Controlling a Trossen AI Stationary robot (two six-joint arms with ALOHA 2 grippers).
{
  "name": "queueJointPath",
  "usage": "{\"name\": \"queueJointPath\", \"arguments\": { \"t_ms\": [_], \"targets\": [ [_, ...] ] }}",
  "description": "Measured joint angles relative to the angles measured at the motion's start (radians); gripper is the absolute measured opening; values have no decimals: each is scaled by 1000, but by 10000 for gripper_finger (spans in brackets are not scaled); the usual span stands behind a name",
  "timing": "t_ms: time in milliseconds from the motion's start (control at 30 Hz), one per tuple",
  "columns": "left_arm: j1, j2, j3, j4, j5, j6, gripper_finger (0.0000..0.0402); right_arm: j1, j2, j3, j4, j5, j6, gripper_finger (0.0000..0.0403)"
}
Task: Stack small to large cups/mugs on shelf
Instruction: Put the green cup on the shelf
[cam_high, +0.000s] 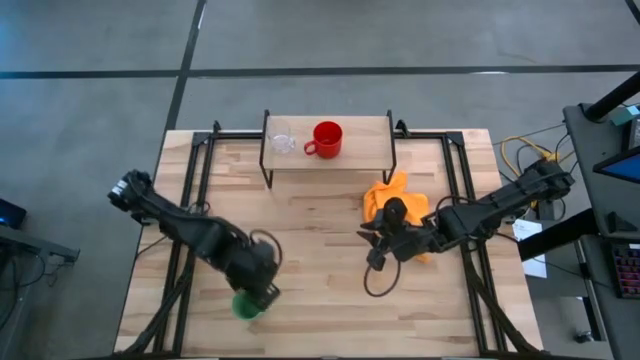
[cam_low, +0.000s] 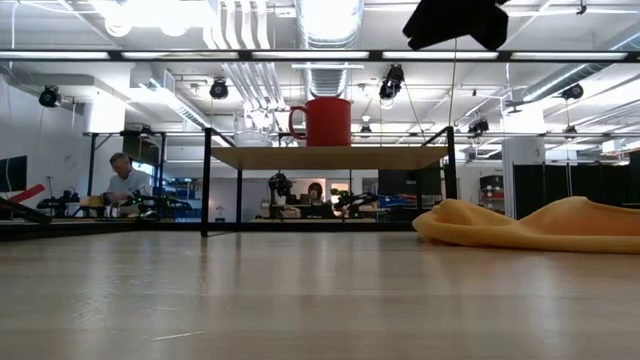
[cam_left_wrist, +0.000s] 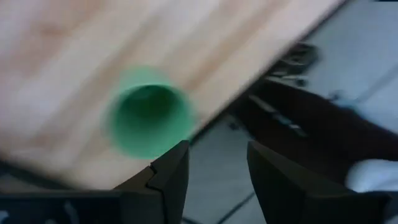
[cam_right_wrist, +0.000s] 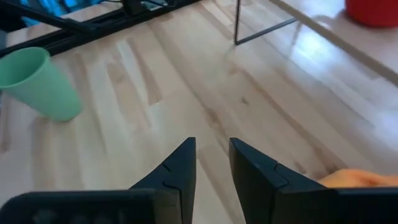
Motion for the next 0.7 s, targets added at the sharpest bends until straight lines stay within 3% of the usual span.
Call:
{"name": "queueJointPath", "arguments": {
  "t_ms": [67, 300, 700],
  "targets": [
    [-26, 19, -24, 81, -13, -22, 148, -17, 3, 0, 1, 0, -17, 91],
    [-91, 114, -33, 87, -10, -24, 147, -52, 2, 0, 1, -3, -56, 91],
    [-98, 231, -32, 95, -20, -24, 147, -56, 2, 0, 0, -3, -67, 91]
  ]
}}
